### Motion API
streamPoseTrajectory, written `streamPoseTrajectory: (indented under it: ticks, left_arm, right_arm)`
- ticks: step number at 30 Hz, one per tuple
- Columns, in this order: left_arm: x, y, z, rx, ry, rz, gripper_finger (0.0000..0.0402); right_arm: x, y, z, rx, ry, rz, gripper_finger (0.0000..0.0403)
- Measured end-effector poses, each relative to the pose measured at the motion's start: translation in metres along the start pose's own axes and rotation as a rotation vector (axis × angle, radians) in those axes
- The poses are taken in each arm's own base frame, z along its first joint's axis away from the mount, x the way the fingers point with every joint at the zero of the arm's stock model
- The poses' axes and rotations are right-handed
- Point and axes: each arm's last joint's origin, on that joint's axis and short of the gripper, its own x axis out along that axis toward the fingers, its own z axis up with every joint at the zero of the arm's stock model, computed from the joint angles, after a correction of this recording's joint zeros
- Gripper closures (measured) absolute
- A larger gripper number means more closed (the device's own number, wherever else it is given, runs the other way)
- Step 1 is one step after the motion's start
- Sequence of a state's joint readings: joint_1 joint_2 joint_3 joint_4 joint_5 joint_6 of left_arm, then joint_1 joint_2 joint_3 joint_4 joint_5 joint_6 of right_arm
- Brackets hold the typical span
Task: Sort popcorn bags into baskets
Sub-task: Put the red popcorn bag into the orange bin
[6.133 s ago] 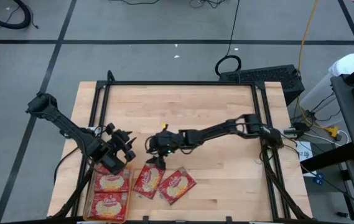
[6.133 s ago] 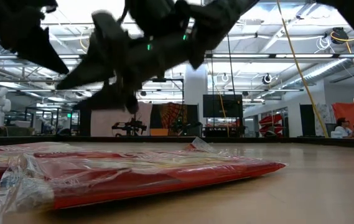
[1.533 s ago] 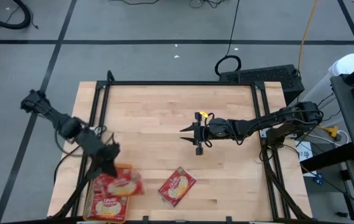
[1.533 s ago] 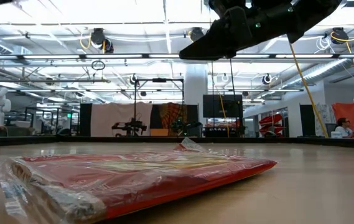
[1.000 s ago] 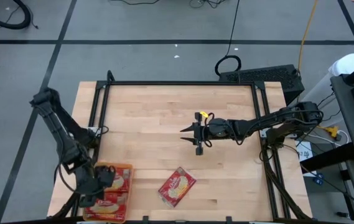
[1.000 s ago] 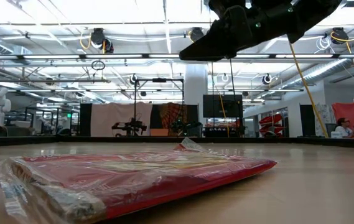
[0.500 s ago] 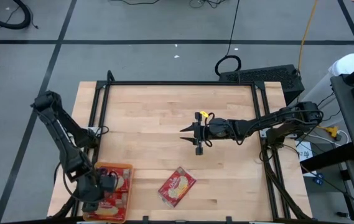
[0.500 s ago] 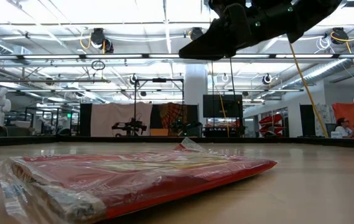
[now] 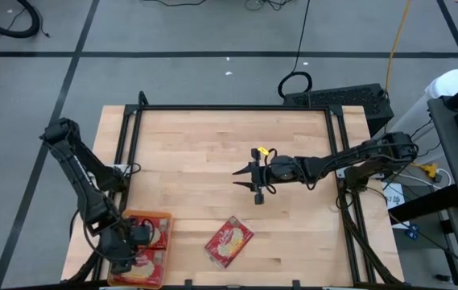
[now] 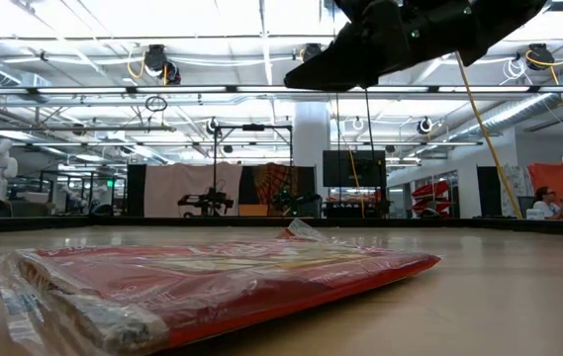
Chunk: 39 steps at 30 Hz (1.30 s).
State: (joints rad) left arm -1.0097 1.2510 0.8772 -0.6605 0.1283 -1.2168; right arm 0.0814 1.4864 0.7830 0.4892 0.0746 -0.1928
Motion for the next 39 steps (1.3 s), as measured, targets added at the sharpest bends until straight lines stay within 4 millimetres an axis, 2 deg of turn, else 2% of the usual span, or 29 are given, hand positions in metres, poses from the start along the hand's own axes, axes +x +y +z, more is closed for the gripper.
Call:
streamPoseTrajectory:
  ticks: [3, 7, 15, 21, 24, 28, 30, 33, 36, 39]
  left_arm:
    - [0.0, 0.001, 0.004, 0.03, -0.043, 0.014, 0.0192]
    - [-0.001, 0.002, 0.013, 0.114, -0.161, 0.041, 0.0214]
    - [-0.008, 0.016, 0.04, 0.133, -0.38, 0.185, 0.0272]
    - [-0.017, 0.032, 0.065, 0.232, -0.525, 0.366, 0.0288]
    - [-0.021, 0.039, 0.074, 0.249, -0.578, 0.448, 0.0288]
    - [-0.025, 0.045, 0.081, 0.264, -0.626, 0.528, 0.0288]
    - [-0.026, 0.047, 0.084, 0.256, -0.665, 0.567, 0.0288]
    - [-0.028, 0.048, 0.087, 0.231, -0.75, 0.623, 0.0289]
    - [-0.025, 0.05, 0.089, 0.236, -0.796, 0.634, 0.0289]
    - [-0.018, 0.053, 0.089, 0.264, -0.806, 0.619, 0.0289]
  right_arm:
    - [0.0, 0.0, 0.0, -0.001, 0.0, -0.001, 0.0277]
    - [0.0, 0.004, 0.0, 0.031, 0.002, 0.009, 0.0277]
    - [-0.003, 0.031, 0.003, 0.206, 0.014, 0.096, 0.0277]
    - [0.013, 0.055, 0.012, 0.362, 0.074, 0.161, 0.0259]
    - [0.026, 0.059, 0.01, 0.436, 0.18, 0.15, 0.0234]
    - [0.045, 0.061, 0.011, 0.489, 0.238, 0.199, 0.0196]
    - [0.054, 0.062, 0.006, 0.511, 0.271, 0.23, 0.0181]
    - [0.064, 0.065, -0.011, 0.539, 0.364, 0.306, 0.0169]
    - [0.068, 0.07, -0.023, 0.553, 0.437, 0.391, 0.0169]
    - [0.07, 0.074, -0.03, 0.549, 0.469, 0.39, 0.0178]
